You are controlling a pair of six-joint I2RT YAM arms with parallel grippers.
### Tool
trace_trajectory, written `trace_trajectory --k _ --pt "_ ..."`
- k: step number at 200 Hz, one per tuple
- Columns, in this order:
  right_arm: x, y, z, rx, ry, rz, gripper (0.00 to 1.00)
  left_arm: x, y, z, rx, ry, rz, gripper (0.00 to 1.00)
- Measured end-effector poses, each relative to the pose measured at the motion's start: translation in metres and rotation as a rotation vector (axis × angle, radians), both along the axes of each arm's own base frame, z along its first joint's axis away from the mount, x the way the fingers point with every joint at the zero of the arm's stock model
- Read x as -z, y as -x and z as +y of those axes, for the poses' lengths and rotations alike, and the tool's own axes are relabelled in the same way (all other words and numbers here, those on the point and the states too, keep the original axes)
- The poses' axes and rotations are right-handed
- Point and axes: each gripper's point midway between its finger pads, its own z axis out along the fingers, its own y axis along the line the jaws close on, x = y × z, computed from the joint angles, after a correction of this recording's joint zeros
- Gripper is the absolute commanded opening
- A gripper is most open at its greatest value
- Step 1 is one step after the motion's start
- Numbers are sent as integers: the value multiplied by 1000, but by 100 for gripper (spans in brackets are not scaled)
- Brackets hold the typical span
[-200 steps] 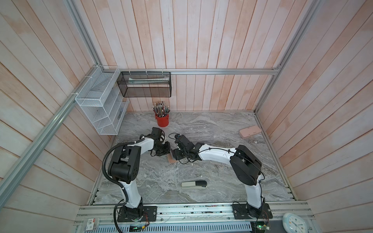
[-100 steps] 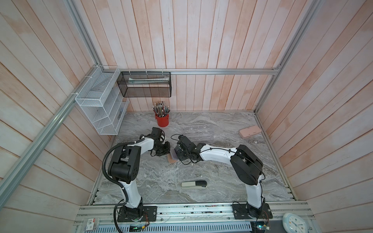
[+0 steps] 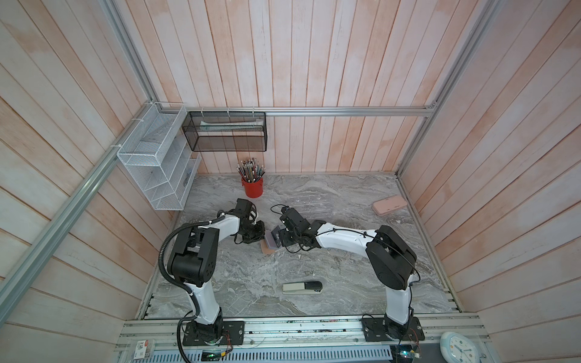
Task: Take the credit cards out of the card holder
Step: Flip over the card slot on the card holder.
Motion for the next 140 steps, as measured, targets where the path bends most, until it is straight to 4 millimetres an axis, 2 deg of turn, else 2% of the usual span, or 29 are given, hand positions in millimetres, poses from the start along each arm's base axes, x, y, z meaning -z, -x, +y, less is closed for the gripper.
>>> trace_trajectory --k 57,96,115,140 --pt "1 -4 11 -14 -18 10 57 -16 3 3 -6 -3 -19 5" --pt "18 -2 14 -23 0 42 56 -20 3 5 -14 -1 -23 8" --pt "27 -2 13 -22 15 53 56 -20 4 6 -19 0 -19 11" --pt "30 -1 12 -22 21 57 56 -26 5 8 -28 5 -29 19"
